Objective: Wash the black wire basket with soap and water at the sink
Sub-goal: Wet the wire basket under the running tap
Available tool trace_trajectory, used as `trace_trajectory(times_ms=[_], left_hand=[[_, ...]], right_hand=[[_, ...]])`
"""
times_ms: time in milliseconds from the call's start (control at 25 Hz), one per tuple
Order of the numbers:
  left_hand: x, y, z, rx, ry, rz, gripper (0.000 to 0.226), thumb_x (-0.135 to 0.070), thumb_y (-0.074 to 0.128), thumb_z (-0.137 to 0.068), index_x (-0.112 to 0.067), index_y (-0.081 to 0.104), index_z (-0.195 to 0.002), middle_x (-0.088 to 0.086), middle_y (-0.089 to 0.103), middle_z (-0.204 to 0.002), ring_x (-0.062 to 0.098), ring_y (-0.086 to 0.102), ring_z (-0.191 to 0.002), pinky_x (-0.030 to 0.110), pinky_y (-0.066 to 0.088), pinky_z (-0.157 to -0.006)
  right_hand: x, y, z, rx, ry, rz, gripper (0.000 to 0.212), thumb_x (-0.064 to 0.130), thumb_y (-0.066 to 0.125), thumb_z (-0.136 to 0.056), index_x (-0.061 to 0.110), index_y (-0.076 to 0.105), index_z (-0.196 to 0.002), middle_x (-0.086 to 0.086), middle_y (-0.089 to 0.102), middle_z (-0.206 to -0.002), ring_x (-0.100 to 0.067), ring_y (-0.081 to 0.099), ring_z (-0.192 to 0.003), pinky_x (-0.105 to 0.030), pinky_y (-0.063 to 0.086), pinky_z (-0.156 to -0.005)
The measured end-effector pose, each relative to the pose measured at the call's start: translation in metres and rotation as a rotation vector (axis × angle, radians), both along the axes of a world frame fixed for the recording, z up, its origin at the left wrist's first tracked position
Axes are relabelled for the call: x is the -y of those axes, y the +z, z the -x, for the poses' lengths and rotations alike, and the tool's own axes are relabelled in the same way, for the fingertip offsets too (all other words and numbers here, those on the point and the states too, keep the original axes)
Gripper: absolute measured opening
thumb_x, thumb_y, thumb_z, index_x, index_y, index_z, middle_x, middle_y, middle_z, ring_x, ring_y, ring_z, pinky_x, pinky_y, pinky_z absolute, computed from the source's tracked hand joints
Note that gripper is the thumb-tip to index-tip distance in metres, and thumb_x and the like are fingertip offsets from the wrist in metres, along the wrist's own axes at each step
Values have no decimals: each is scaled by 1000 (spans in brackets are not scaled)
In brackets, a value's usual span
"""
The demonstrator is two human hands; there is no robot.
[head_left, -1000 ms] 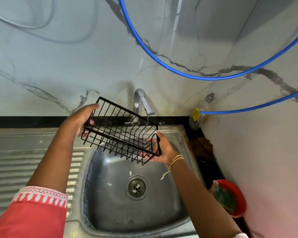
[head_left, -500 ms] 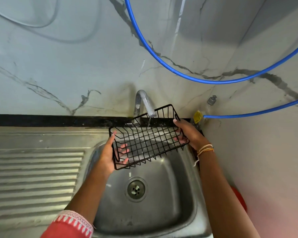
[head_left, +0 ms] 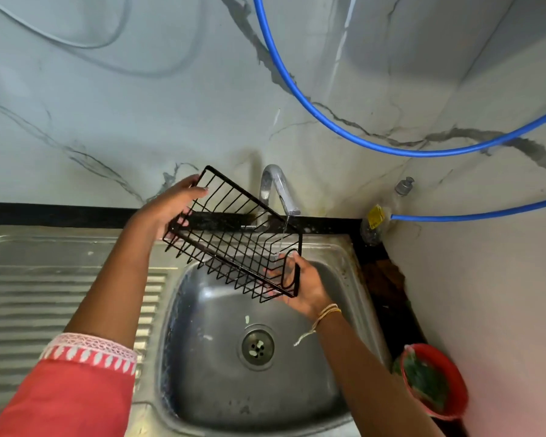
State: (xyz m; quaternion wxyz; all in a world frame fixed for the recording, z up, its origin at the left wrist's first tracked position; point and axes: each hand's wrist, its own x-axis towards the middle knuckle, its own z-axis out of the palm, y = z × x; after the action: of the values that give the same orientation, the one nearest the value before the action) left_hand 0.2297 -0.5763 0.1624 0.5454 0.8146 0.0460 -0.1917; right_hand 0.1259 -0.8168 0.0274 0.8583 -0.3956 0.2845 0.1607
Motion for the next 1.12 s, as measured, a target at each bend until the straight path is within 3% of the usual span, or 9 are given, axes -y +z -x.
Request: trace_trajectory(times_ms=[80,240,400,600,680,800,1000,1120], left_hand=[[-5,3,-4,-78,42,2,62,-48,58,-87,-40,34,-143,20,45,-137,38,48,-119,53,39,-101],[-6,-3,0,-141,67,31,59,-48,62,-83,-33,40,-136,16,56,-108,31,56,-96,43,47,-81],[-7,-10,9,-208,110,113,48,-48,63,-81,-20,45,-116,15,61,-102,30,59,-86,42,49,-71],[-5,-34,18,-426,159,279,42,-47,63,-79,-17,61,-109,18,63,-101,34,62,-86,48,48,-74],[3,-44,20,-510,178,293,39,-50,60,-79,-16,61,-99,21,62,-99,36,60,-88,48,45,-79],[17,-59,24,-632,219,273,55,-60,47,-78,-9,58,-96,20,61,-98,36,54,-93,39,44,-70],[40,-72,31,-755,256,228,79,-74,32,-82,2,52,-86,20,53,-87,31,46,-82,30,39,-62],[47,-81,25,-754,283,183,96,-83,29,-79,4,44,-116,22,48,-103,30,46,-78,31,42,-57]], right_hand=[[0,1,12,-42,49,-26,43,52,36,-96,19,58,-113,-25,54,-129,-39,68,-91,-40,48,-73],[6,13,24,-53,50,28,53,56,34,-96,20,48,-133,-24,53,-133,-38,67,-96,-37,50,-69],[19,22,29,-68,96,102,63,61,36,-92,16,47,-134,-21,56,-127,-37,65,-95,-43,50,-84],[45,42,34,-71,165,325,67,66,43,-80,13,49,-121,-13,61,-109,-28,64,-82,-31,42,-69],[55,57,30,-145,182,364,63,71,39,-79,14,54,-100,-9,58,-95,-23,58,-78,-28,37,-65],[68,69,16,-264,167,424,76,84,28,-75,12,52,-79,-8,54,-79,-19,51,-69,-21,33,-55],[79,55,-1,-390,67,472,87,92,21,-69,11,49,-83,-2,46,-68,-14,46,-52,-13,30,-44],[85,35,0,-425,65,427,104,100,26,-53,11,56,-98,-4,50,-70,-14,48,-47,-13,34,-40]])
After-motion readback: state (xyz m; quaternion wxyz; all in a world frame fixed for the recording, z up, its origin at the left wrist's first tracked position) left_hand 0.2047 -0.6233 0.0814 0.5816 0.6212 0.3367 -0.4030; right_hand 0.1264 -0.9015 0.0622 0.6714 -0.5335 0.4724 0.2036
